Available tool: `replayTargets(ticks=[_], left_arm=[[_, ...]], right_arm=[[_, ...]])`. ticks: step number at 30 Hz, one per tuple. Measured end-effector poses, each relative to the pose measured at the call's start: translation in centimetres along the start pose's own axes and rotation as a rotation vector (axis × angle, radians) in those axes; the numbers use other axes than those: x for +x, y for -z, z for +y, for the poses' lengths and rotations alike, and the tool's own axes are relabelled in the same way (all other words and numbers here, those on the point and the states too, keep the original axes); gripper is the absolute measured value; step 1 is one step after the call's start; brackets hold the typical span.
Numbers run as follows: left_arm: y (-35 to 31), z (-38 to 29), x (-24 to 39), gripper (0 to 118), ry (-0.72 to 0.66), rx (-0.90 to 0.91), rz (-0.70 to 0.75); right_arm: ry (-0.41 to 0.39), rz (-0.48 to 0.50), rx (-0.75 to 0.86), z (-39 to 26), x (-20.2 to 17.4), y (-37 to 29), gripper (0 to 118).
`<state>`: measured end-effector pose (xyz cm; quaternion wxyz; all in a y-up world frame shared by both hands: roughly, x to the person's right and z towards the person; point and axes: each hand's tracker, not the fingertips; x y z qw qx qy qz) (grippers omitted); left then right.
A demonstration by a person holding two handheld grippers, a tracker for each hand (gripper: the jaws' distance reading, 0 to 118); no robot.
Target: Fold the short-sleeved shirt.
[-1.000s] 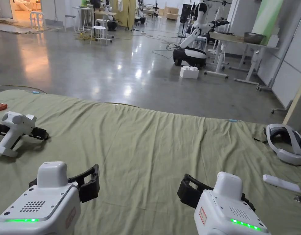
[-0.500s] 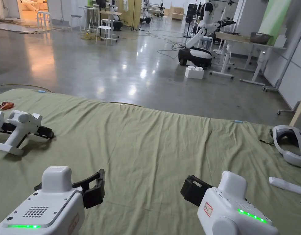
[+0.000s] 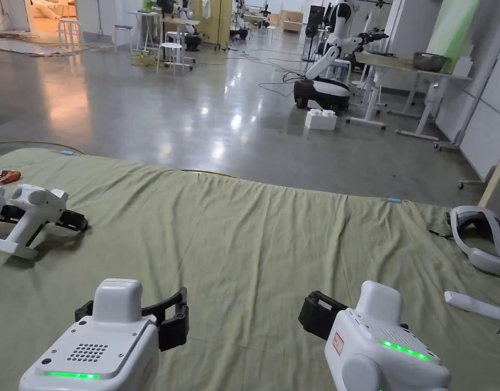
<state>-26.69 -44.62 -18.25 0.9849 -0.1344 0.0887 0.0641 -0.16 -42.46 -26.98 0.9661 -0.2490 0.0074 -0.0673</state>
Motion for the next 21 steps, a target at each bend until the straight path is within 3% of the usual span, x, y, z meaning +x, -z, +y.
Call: replayTargets(ticks=[11, 15, 21], left_arm=[[0.08, 0.21, 0.21, 95, 0.005, -0.008, 0.010], [0.31, 0.30, 0.04, 95, -0.010, -0.012, 0.005], [0.72, 0.70, -0.25, 95, -0.041, -0.030, -0.006]], right_arm=[[-0.057, -0.027, -0.014, -0.46, -0.28, 0.07, 118], [-0.006, 0.066, -0.025, -0.09, 0.09, -0.31, 118], [0.023, 0.122, -0.037, 0.02, 0.53, 0.01, 118]])
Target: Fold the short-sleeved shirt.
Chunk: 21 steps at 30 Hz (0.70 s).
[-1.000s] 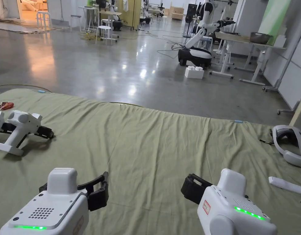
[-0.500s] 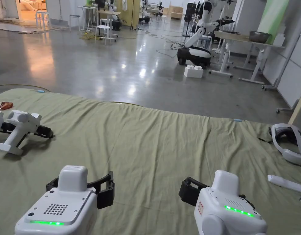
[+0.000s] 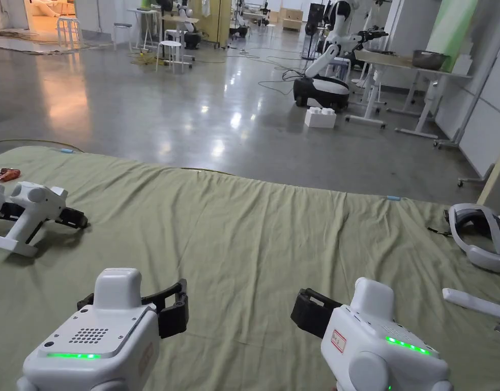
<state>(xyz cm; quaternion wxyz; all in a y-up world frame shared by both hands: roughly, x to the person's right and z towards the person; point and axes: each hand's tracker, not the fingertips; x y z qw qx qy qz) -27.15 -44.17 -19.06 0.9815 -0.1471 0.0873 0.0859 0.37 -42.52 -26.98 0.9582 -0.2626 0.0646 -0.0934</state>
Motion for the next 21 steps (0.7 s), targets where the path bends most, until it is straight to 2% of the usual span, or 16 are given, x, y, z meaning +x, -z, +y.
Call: replayTargets(ticks=[8, 14, 17, 21], left_arm=[[0.2, 0.2, 0.0, 95, -0.004, -0.006, -0.001], [0.5, 0.5, 0.0, 95, 0.009, 0.015, 0.008], [0.4, 0.6, 0.1, 95, 0.031, 0.041, 0.007], [0.1, 0.4, 0.2, 95, 0.052, 0.084, 0.002]], right_arm=[[0.025, 0.010, -0.013, 0.0, 0.4, 0.1, 118], [-0.096, -0.019, 0.104, -0.6, 0.0, -0.2, 118], [-0.169, -0.053, 0.212, -1.4, -0.5, -0.4, 118], [-0.197, -0.057, 0.391, -2.5, -0.7, -1.1, 118]])
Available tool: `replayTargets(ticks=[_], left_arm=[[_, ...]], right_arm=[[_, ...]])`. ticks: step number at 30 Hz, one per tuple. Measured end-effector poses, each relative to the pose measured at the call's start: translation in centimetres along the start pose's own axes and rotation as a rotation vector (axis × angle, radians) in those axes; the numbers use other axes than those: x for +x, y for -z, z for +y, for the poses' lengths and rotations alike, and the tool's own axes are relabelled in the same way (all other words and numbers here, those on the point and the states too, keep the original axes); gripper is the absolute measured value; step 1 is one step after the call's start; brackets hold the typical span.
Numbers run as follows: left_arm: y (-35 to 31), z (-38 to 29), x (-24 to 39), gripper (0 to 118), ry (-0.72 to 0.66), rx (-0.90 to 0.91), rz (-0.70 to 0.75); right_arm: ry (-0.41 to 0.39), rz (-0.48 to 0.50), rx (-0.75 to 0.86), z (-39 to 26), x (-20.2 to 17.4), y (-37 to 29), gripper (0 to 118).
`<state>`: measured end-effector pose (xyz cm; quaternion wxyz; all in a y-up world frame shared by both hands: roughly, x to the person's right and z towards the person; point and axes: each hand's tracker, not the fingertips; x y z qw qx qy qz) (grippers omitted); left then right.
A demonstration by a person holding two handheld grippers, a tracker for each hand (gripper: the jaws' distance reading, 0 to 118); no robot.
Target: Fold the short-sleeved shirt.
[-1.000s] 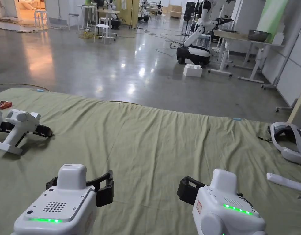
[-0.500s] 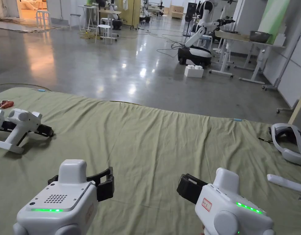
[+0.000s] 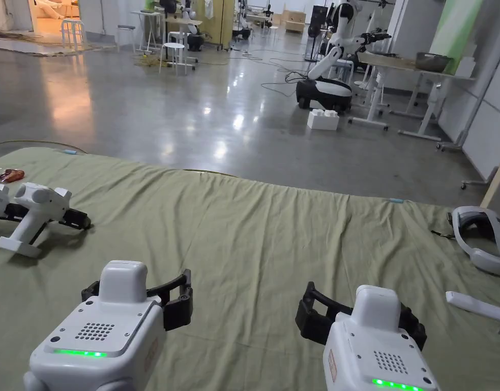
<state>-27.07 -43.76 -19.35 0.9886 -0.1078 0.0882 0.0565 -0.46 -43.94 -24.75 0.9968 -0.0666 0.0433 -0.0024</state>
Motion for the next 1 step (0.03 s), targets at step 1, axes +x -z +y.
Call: replayTargets(ticks=[1], left_arm=[[-0.03, 0.01, 0.05, 96, 0.002, 0.010, 0.005]], right_arm=[[0.000, 0.008, 0.022, -0.06, 0.01, -0.14, 118]])
